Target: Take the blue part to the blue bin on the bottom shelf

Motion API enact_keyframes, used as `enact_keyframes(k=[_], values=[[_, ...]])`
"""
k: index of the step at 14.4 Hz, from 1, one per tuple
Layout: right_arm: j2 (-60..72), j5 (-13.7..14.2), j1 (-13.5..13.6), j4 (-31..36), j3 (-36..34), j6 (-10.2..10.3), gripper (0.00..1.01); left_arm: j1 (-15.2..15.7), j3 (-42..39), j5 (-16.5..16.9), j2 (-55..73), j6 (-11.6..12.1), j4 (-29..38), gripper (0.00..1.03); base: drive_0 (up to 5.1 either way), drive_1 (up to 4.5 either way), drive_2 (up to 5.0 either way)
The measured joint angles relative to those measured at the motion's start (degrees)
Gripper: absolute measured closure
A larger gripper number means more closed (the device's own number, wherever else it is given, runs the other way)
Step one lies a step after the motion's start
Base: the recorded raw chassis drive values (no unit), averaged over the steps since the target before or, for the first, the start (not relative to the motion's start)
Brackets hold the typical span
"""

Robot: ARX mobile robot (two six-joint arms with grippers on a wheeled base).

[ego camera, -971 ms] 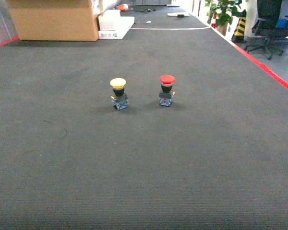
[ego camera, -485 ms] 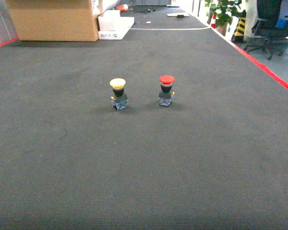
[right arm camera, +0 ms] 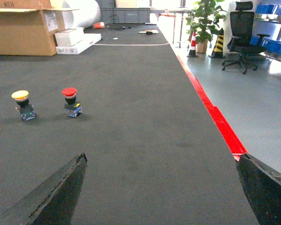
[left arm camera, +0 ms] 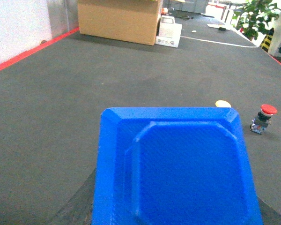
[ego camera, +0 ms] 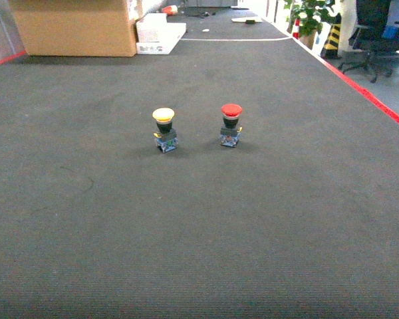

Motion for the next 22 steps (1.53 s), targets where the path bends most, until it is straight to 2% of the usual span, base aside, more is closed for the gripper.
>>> enact_keyframes(k=[22], values=[[0.00, 0.00, 0.00, 0.00, 0.00, -0.02, 0.03, -0.04, -0.04, -0.24, 0.11, 0.00, -0.02, 0.60, 0.0, -4.09, 4.1]])
